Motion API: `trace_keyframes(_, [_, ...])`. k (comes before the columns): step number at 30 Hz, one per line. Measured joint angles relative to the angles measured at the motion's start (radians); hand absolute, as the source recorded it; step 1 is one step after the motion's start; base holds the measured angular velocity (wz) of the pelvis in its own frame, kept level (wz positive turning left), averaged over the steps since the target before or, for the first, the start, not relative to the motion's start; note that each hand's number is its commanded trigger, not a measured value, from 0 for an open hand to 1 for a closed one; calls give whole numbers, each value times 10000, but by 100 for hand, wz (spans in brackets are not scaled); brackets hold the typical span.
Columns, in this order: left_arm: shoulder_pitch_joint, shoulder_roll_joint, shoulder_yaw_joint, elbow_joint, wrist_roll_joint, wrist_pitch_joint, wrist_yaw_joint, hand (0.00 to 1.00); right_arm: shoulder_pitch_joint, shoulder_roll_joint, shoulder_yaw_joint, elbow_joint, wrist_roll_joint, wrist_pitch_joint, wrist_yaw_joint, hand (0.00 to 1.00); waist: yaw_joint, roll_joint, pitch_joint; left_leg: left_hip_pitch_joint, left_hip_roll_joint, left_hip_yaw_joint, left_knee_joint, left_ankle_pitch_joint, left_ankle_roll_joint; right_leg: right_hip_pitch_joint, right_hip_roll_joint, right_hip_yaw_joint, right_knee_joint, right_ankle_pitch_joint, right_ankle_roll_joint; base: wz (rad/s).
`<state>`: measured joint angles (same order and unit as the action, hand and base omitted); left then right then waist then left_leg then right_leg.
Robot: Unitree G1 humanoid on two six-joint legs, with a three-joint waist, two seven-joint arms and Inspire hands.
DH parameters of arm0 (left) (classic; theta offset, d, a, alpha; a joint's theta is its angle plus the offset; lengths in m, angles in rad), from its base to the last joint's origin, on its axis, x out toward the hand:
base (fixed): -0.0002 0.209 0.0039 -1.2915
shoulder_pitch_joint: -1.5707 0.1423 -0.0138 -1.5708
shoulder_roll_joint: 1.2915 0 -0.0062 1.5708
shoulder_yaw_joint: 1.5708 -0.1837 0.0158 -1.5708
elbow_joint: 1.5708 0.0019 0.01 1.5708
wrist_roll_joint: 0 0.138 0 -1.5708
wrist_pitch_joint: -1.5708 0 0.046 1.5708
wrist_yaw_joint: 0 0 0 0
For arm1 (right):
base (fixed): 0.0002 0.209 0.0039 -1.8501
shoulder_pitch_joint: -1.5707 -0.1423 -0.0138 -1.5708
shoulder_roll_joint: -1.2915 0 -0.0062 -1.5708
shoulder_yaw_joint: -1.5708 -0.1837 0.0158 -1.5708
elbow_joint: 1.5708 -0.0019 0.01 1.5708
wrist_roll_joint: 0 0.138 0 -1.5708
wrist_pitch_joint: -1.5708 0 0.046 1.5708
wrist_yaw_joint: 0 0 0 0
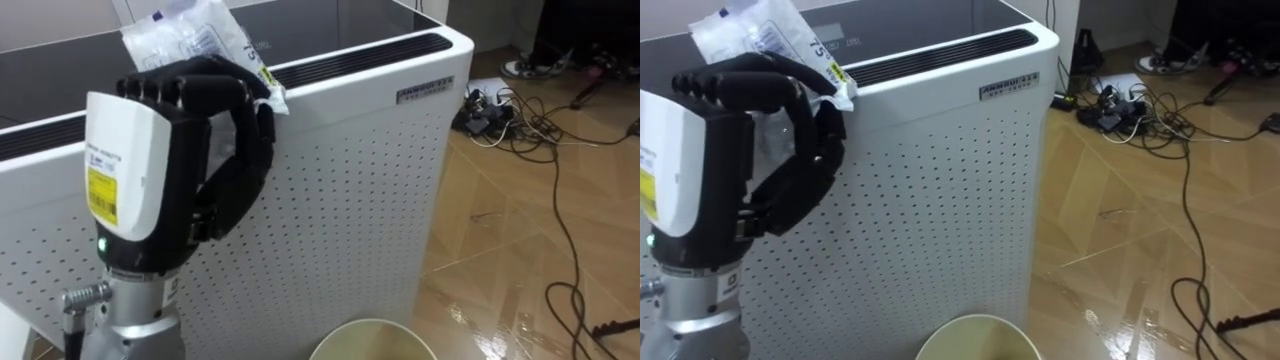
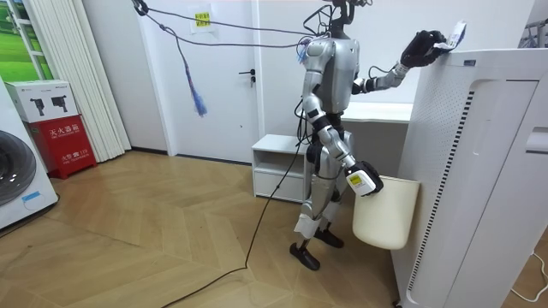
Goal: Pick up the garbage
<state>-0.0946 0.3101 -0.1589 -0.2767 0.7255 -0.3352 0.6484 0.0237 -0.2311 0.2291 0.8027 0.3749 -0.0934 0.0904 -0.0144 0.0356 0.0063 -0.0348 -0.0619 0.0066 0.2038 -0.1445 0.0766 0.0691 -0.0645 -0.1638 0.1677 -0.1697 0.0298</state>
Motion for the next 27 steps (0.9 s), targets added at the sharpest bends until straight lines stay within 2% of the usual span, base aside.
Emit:
trace_keyframes(1, [0, -41, -17, -63, -359, -4, -113, 100, 0, -3, 49, 0, 58, -1, 0, 100, 24, -15, 0, 14, 4, 15, -3, 0, 0, 5, 1, 13, 5, 0, 0, 0])
trace_keyframes(3, [6, -145, -146, -526, -2213, -4, -745, 100, -7, 17, 228, -26, 99, -4, 9, 100, 76, -99, -8, -11, 15, 39, -2, 0, 0, -19, -2, -18, 8, 0, 0, 0])
trace_keyframes(4, [6, -178, -177, -695, -2705, -3, -965, 100, -6, 23, 263, -41, 117, -3, 33, 100, 88, -119, -10, -40, 14, 25, 10, 0, 0, -27, -3, -40, 5, 0, 0, 6])
trace_keyframes(7, [3, -360, -640, -1376, -6001, -63, -2259, 100, -57, 121, 352, -96, 163, -4, 85, 100, 112, -199, 0, -50, -2, -8, 22, 2, 3, -13, -13, -35, 15, 0, 0, 3])
trace_keyframes(8, [3, -367, -736, -1394, -6590, -124, -2510, 100, -80, 175, 352, -96, 163, -4, 84, 100, 92, -218, 8, -59, -9, -23, 24, 3, 5, -10, -11, -27, 11, 0, 0, 8])
trace_keyframes(9, [1, -421, -988, -1452, -7877, -147, -2982, 100, -142, 241, 402, -95, 163, -4, 90, 100, 4, -227, 12, -98, -19, -77, 59, 3, 6, -9, -13, -53, 8, 0, 0, 10])
trace_keyframes(10, [0, -487, -1098, -1474, -8498, -147, -3232, 100, -184, 241, 460, -96, 163, -4, 110, 100, -61, -228, 13, -136, -25, -101, 94, 3, 6, -13, -19, -72, 8, 0, 0, 13])
trace_keyframes(12, [-59, -702, -1603, -1502, -10339, -138, -4178, 100, -329, 277, 700, -96, 124, -10, 158, 100, -183, -247, 25, -271, -32, -147, 190, 1, 8, -63, -19, -165, 4, 0, 0, 9])
trace_keyframes(13, [-61, -725, -1725, -1524, -10699, -133, -4424, 100, -355, 293, 747, -96, 121, -10, 170, 100, -198, -249, 26, -288, -29, -140, 195, 2, 8, -90, -16, -153, 9, 1, 0, 0])
trace_keyframes(15, [-61, -917, -2147, -1579, -11842, -70, -5598, 100, -391, 310, 815, -97, 122, -9, 228, 100, -198, -235, 23, -342, -17, -91, 196, 2, 8, -182, -11, -97, 27, 5, -8, -6])
trace_keyframes(16, [-61, -952, -2250, -1575, -12187, -1, -5896, 100, -400, 327, 840, -101, 143, -7, 234, 100, -196, -235, 24, -344, -14, -82, 195, 2, 8, -191, -7, -43, 32, 6, -10, -5])
trace_keyframes(18, [-60, -965, -2450, -1556, -13813, 516, -6954, 100, -410, 412, 882, -182, 150, -5, 251, 100, -312, -210, 37, -392, -5, -105, 234, 0, 8, -199, 0, -56, 32, 8, -12, 2])
trace_keyframes(21, [-61, -976, -2624, -1557, -15376, 954, -7928, 100, -459, 367, 929, -255, 151, -4, 403, 100, -378, -115, 54, -512, -1, -79, 259, -4, 11, -356, -3, -37, 69, 8, -14, -3])
trace_keyframes(25, [-83, -956, -2778, -1555, -16236, 1322, -8964, 100, -508, 374, 932, -254, 82, 79, 544, 100, -398, -87, 70, -605, 39, 44, 250, -4, 11, -552, -2, 15, 184, 8, -13, -8])
trace_keyframes(27, [-101, -938, -2777, -1549, -16431, 1657, -9522, 100, -508, 373, 931, -254, 84, 177, 551, 100, -421, -94, 74, -657, 43, 88, 264, -5, 13, -598, -10, 10, 194, 8, -13, 0])
